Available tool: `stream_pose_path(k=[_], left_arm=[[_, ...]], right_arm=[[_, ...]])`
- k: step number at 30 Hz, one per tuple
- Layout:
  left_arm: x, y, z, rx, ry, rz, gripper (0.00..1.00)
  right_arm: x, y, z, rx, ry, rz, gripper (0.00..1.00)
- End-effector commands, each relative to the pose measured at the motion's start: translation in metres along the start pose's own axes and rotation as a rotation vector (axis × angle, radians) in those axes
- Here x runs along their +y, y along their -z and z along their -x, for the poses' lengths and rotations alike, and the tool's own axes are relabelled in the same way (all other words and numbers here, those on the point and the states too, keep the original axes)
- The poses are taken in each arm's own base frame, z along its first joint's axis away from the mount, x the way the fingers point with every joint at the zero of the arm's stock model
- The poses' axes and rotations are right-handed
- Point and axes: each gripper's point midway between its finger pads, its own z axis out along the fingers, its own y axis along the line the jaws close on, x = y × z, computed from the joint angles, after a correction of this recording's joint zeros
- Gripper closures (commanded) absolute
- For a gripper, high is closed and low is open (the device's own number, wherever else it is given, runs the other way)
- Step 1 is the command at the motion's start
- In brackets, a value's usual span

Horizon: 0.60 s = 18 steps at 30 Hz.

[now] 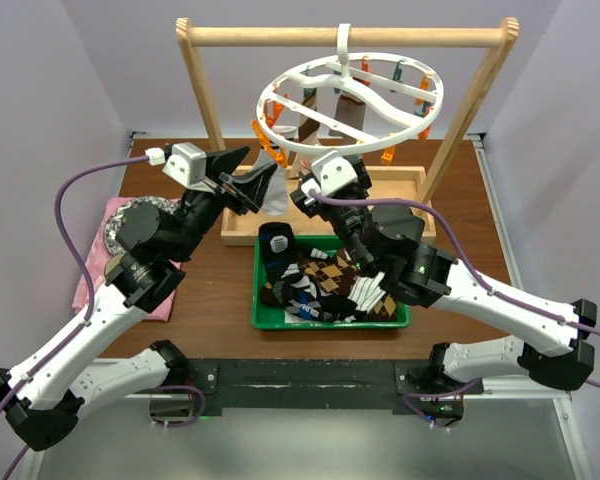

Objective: Clip the socks to the hanger
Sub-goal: Open the clamp at the hanger.

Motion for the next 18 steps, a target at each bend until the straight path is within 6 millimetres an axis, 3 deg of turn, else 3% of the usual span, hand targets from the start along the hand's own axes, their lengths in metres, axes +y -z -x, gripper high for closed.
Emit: stream_pose_path(k=[1, 9, 11, 18], left_arm=[[-0.002, 0.0, 0.017, -0.062, 0.008, -0.001, 0.32], [-0.001, 0.0, 0.014, -0.057, 0.01, 0.001, 0.32], [-0.001, 0.0, 0.013, -0.055, 0.012, -0.001, 0.32], [-0.002, 0.002, 0.009, -0.047, 0.015, -0.003, 0.32]], right_arm=[[-0.014, -0.002, 0.02, -0.043, -0.025, -0.01, 0.34], [-0.018, -0.003, 0.024, -0.061, -0.018, -0.014, 0.34], [-0.02, 0.001, 0.035, -0.121, -0.042, 0.0, 0.35], [-0.004, 0.003, 0.031, -0.181, -0.098, 0.053, 0.4]])
